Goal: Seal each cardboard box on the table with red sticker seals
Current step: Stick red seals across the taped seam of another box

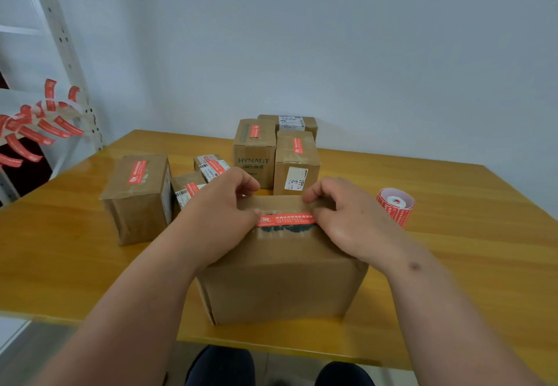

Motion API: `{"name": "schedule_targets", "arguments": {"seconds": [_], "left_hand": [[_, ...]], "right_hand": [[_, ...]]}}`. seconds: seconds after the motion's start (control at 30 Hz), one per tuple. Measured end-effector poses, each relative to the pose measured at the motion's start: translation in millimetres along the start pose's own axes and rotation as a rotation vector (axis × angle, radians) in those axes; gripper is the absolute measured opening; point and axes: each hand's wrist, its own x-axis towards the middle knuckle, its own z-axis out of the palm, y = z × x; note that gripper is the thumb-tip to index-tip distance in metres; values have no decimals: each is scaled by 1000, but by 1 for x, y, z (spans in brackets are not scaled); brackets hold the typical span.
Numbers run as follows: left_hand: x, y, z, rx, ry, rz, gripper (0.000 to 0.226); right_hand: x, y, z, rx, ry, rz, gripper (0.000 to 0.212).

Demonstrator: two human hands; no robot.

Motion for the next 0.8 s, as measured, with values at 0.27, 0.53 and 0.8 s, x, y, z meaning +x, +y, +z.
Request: {"name": "schedule_targets", "arguments": {"seconds": [0.27, 0.53, 0.8], "left_hand": [[-1, 1, 0, -109, 14, -70, 33], [-5, 8, -3, -110, 112, -50, 34], [3, 28, -22, -263, 499, 44, 17]], "right_hand": [[-17, 3, -17, -89, -301, -52, 78], [-26, 5, -28, -239, -369, -144, 104], [-29, 10, -48, 52, -116, -49, 79]]}}
